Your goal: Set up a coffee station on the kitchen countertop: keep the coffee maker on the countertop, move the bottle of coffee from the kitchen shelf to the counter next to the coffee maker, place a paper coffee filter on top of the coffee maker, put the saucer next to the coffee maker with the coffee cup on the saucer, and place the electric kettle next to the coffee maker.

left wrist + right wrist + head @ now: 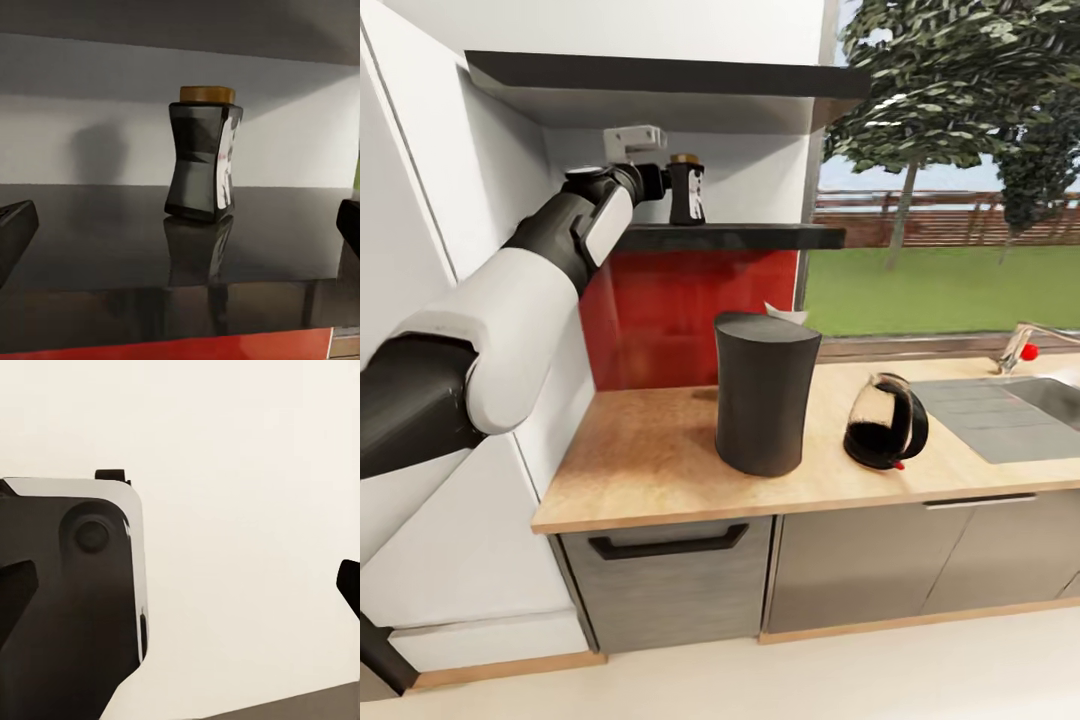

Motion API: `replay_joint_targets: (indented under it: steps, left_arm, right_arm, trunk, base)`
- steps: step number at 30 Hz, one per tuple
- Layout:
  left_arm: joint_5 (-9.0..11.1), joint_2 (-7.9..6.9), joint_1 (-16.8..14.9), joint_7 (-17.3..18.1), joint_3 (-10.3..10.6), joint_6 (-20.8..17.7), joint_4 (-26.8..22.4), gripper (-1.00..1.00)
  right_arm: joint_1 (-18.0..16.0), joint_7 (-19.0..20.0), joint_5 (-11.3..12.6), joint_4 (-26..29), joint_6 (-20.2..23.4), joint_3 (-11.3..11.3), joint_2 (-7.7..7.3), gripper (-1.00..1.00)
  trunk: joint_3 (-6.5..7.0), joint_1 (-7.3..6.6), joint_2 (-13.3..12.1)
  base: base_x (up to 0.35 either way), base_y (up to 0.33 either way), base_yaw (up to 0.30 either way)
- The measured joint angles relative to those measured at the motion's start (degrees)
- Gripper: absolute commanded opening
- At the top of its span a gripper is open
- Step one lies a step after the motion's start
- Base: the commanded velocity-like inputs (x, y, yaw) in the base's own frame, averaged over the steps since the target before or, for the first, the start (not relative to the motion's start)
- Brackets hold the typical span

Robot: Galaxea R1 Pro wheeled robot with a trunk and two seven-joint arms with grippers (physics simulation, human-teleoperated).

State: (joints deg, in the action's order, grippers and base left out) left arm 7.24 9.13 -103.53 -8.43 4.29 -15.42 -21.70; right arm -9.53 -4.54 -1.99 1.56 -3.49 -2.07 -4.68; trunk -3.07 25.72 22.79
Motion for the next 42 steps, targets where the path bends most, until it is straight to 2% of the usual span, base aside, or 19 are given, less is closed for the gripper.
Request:
replay_joint_targets:
  steps: [4,9,16,21,31,42]
  left_arm:
    - [-0.09,0.08,0.44,-0.05,0.04,2.33,0.05,1.0]
    - [-0.14,0.19,1.09,-0.52,0.07,3.43,0.07,1.0]
    - [0.22,0.37,1.26,-3.68,0.08,3.57,0.07,1.0]
    - [0.21,0.46,1.29,-3.99,0.08,3.57,0.09,1.0]
    - [0.25,0.57,3.17,-3.96,0.31,3.71,-0.01,1.0]
    - [0.25,0.66,3.29,-3.95,0.32,3.71,-0.02,1.0]
  right_arm:
    - [0.0,0.0,0.0,0.0,0.0,0.0,0.0,1.0]
    - [0.0,0.0,0.0,-0.01,0.0,0.0,-0.06,1.0]
    - [0.0,-0.01,0.0,-0.01,0.0,0.0,-0.14,1.0]
    - [0.0,0.0,0.0,-0.01,0.0,0.0,-0.15,1.0]
    - [0.0,-0.01,0.0,-0.01,0.0,0.0,-0.1,1.0]
    - [0.0,0.0,0.01,-0.01,0.0,0.0,-0.07,1.0]
  trunk:
    - [0.0,0.02,0.0]
    - [0.0,0.03,0.0]
    - [0.0,0.0,0.01]
    - [0.0,0.01,-0.01]
    - [0.0,0.02,0.0]
    - [0.0,0.01,0.0]
  base:
    - [0.084,0.0,0.0]
    - [0.019,0.0,0.0]
    - [0.18,0.0,0.0]
    - [0.242,0.0,0.0]
    - [0.046,0.0,0.0]
    - [0.251,-0.014,0.0]
